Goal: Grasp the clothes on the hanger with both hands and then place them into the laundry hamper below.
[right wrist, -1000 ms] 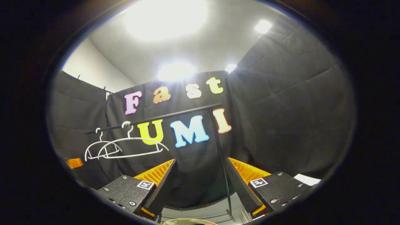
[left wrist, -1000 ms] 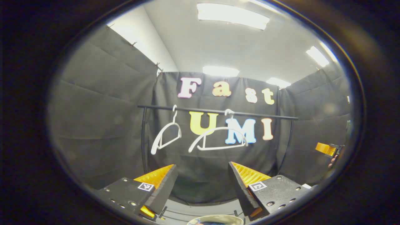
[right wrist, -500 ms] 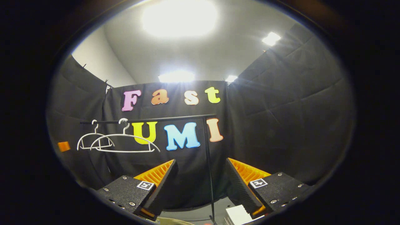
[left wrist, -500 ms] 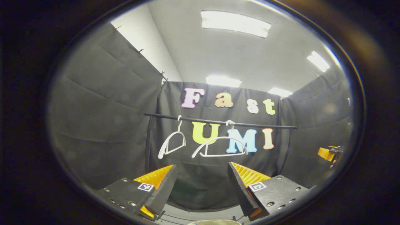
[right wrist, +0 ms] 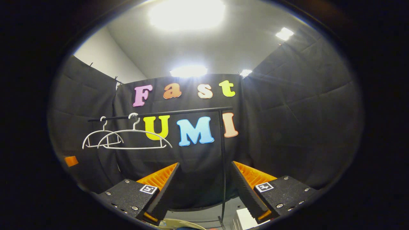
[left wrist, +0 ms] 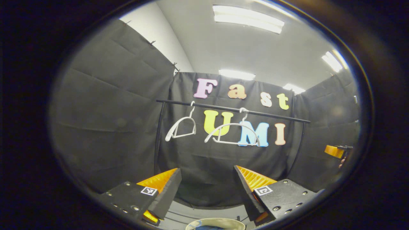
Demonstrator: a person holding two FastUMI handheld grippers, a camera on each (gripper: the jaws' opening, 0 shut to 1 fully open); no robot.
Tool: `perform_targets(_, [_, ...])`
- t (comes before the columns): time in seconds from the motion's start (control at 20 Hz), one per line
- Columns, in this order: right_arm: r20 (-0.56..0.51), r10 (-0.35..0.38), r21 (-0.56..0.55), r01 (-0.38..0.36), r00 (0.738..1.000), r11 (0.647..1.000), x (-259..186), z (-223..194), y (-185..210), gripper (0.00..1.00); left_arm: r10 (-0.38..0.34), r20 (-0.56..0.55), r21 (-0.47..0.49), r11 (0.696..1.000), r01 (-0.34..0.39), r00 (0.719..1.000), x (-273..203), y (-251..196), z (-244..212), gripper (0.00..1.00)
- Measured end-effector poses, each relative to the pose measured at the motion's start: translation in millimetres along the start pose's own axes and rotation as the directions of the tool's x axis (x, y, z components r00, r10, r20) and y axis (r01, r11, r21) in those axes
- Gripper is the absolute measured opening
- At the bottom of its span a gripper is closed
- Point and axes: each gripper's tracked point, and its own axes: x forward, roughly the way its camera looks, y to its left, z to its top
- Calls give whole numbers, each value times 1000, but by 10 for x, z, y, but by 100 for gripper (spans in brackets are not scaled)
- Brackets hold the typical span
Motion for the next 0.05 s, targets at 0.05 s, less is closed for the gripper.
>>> perform_targets(0.05, [-2, 8, -3, -8, 1000, 1000, 21, -4, 29, 95, 6, 2, 0, 1000, -6, 1000, -5, 0, -25, 96])
